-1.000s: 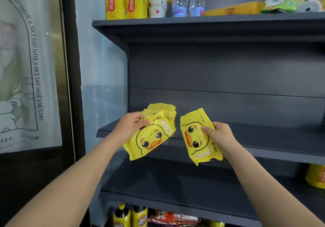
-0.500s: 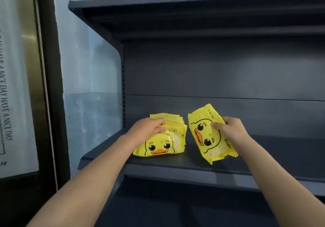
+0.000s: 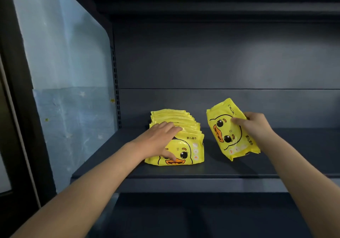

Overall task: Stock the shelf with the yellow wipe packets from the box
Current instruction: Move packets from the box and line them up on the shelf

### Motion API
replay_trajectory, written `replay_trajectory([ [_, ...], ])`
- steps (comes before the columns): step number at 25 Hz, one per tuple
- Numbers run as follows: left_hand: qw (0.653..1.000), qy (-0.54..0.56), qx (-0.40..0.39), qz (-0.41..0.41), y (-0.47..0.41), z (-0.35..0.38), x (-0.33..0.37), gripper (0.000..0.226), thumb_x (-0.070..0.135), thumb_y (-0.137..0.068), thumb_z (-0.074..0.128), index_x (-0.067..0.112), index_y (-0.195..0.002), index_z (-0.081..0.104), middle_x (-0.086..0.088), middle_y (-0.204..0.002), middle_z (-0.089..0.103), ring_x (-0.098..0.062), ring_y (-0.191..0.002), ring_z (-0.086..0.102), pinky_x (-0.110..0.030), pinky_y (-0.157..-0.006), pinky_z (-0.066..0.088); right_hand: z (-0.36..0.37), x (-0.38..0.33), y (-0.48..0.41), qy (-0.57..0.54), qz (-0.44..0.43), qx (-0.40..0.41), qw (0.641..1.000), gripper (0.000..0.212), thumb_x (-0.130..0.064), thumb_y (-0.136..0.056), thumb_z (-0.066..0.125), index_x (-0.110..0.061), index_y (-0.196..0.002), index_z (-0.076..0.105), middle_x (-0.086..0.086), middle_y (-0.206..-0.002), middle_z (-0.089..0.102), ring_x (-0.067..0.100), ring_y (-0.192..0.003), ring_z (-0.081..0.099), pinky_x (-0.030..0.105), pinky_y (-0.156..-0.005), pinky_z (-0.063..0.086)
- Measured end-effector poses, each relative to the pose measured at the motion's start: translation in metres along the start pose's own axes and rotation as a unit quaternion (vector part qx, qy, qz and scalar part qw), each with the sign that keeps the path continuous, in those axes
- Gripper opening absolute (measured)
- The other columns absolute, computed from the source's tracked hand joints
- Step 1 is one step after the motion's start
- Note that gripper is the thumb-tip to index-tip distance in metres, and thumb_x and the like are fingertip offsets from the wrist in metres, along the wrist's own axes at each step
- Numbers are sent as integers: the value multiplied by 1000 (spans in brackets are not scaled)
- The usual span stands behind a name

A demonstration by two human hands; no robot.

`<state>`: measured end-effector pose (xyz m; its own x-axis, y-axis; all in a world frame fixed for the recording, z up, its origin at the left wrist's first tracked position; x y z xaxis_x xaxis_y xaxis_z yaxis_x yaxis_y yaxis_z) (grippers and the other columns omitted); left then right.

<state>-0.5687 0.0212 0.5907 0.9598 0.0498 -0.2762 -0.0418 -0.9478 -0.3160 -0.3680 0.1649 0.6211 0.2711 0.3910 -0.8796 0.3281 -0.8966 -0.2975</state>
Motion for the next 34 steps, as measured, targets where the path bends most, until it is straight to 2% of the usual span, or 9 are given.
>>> replay_trajectory([
  [5,996,-51,67,-29,-6,-4,-4,95,66,-69,61,16,-142,26,-1,-127,38,-19,-116,37,-30,-97,28,6,-7,10,-9,3,22,1000,12,-22,-90,60,-14,-97,61,2,-75,64,21,-68,63,31,-63,49],
  [10,992,-88,78,-43,-6,-2,-6,95,70,-70,56,15,-141,25,-1,-128,38,-20,-115,38,-31,-94,28,20,-15,22,-17,-11,0,1000,13,-22,-90,60,-15,-101,62,0,-79,64,17,-70,63,28,-61,49],
  [14,991,-84,77,-63,5,-3,-15,111,78,-66,52,14,-148,11,-1,-134,35,-20,-120,35,-34,-99,26,42,-41,35,-18,-50,-121,991,12,-20,-86,66,-20,-98,65,-2,-83,70,13,-71,69,27,-61,56],
  [16,992,-74,70,-70,15,-4,-24,116,78,-66,50,12,-149,3,-3,-140,30,-21,-125,32,-35,-103,25,65,-58,40,59,-91,-196,975,15,-20,-84,69,-21,-99,67,-7,-85,69,7,-75,67,24,-71,56],
  [19,994,-36,61,-86,40,-9,-49,118,75,-65,52,11,-149,-1,-4,-146,24,-21,-133,25,-35,-109,21,112,-79,48,161,-160,-258,939,32,-19,-82,71,-16,-114,66,-13,-96,64,4,-89,60,21,-85,47],
  [22,994,-6,46,-98,66,-13,-70,117,70,-64,58,11,-149,4,-6,-146,27,-23,-133,28,-35,-110,22,153,-85,57,202,-228,-247,920,41,-21,-82,71,-14,-121,63,-5,-117,62,10,-110,52,20,-90,36],
  [27,995,-3,43,-87,82,-17,-70,109,67,-68,57,11,-149,9,-4,-143,31,-20,-131,32,-33,-108,29,168,-83,60,332,-300,-180,876,50,-41,-82,67,-29,-130,55,-5,-131,51,21,-128,32,39,-104,25],
  [32,997,-14,42,-69,77,-12,-51,106,67,-72,54,14,-149,4,-3,-145,27,-18,-131,30,-32,-109,28,168,-69,75,449,-316,-179,817,98,-62,-64,72,-34,-146,25,-4,-141,33,21,-134,21,44,-108,21],
  [34,996,-9,50,-71,76,-12,-48,105,67,-74,54,13,-149,4,-3,-145,27,-19,-131,30,-32,-108,27,165,-63,77,476,-327,-152,802,105,-63,-62,73,-35,-147,19,-4,-142,31,21,-134,21,44,-108,21],
])
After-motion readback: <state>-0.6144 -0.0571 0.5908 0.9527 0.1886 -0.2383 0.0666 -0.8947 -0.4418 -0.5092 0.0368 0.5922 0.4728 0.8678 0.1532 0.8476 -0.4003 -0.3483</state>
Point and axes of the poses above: each hand's wrist, its own y-axis away from the middle knuckle, its own z-axis out of the palm, x = y × z, the point moved 9 cm from there along -y, towards the middle knuckle
